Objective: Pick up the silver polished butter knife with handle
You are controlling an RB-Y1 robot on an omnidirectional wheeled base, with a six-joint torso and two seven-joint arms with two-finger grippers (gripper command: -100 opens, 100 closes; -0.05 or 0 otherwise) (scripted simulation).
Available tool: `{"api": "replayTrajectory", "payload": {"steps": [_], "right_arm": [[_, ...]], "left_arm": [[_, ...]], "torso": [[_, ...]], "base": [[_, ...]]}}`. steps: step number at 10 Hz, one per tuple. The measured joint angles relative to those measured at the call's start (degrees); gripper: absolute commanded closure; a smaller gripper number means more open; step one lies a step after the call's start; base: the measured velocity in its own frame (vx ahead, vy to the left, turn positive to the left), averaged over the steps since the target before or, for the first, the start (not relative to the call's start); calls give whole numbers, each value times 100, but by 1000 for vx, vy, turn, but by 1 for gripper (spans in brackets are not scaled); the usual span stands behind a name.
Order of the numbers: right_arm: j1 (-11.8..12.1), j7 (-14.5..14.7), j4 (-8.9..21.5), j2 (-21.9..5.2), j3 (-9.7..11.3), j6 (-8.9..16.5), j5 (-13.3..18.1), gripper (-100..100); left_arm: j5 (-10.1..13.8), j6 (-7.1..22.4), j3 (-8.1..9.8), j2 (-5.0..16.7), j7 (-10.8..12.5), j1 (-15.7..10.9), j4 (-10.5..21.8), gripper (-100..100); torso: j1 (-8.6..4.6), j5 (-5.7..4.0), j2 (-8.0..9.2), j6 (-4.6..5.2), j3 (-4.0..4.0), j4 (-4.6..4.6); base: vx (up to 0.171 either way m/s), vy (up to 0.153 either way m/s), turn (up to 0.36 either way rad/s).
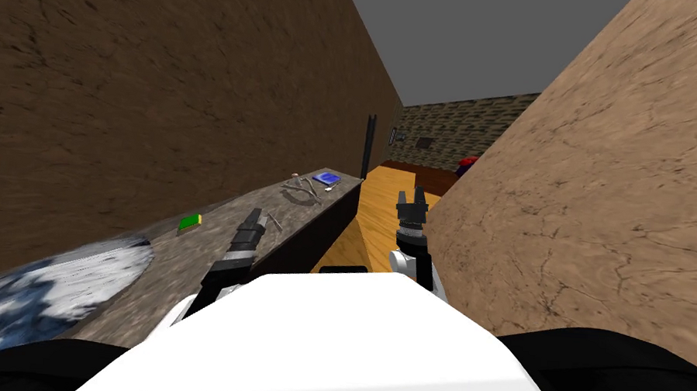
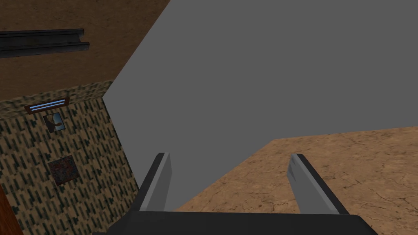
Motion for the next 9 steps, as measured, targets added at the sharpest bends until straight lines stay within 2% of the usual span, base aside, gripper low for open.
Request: {"api": "replayTrajectory", "payload": {"steps": [2, 3, 5, 7, 9], "right_arm": [[0, 0, 0, 0, 0, 0, 0, 0], [0, 0, 0, 0, 0, 0, 0, 0], [0, 0, 0, 0, 0, 0, 0, 0], [1, 0, 0, 0, 0, 0, 0, 0], [1, 0, 0, 0, 0, 0, 0, 0]], "left_arm": [[49, 63, 200, 147, -77, 299, 188, -100], [53, 84, 260, 161, -164, 547, 281, -100], [94, 299, 385, 275, -247, 661, 357, -100], [182, 396, 581, 415, -366, 1039, 645, -100], [264, 747, 753, 541, -523, 1334, 793, -100]], "torso": [[2, 1, 0, 2, 0, 0], [-5, 0, -7, 0, -4, -1], [5, 1, -11, 2, -6, -2], [9, 2, -26, 1, -15, -6], [4, 1, -31, 1, -18, -7]], "base": [[76, -80, -157], [80, -57, -29], [101, -58, -141], [146, -49, -172], [115, -51, -95]]}}
